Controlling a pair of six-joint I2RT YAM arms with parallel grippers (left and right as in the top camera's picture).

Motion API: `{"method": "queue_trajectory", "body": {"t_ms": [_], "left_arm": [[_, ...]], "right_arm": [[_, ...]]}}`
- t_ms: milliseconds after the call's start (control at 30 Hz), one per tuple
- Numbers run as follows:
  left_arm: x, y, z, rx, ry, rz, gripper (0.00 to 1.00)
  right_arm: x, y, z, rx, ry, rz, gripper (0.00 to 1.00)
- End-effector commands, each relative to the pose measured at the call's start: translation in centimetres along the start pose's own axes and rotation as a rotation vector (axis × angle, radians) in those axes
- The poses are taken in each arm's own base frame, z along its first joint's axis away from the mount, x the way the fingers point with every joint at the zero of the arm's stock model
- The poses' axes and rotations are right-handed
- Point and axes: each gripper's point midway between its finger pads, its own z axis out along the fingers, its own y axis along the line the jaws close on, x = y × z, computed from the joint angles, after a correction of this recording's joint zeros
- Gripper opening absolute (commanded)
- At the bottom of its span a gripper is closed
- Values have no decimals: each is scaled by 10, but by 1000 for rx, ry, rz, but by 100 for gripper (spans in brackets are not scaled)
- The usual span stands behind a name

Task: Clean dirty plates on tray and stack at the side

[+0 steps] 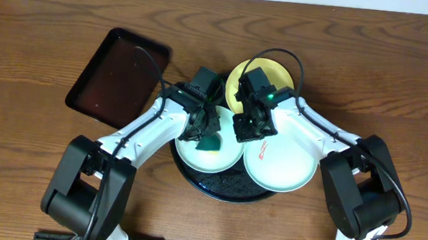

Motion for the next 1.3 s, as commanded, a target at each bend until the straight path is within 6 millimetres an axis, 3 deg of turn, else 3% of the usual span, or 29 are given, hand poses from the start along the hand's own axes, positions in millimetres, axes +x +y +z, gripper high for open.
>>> {"method": "queue_trajectory", "body": {"t_ms": [0,400,733,1100,1267], "left_arm": [[3,-2,4,26,15,-11,7],[27,29,31,-21,44,-24,7],[3,86,19,-330,-132,-11,8],[-15,104,2,-461,-214,129,7],[-36,110,-13,-534,-335,129,7]], "right_arm": [[0,-8,5,41,3,-19,1],[-1,-8,5,41,1,-20,1],[0,-8,5,41,1,-20,1],[-1,-8,5,41,1,-20,1],[-1,-8,5,41,1,-20,1]]}}
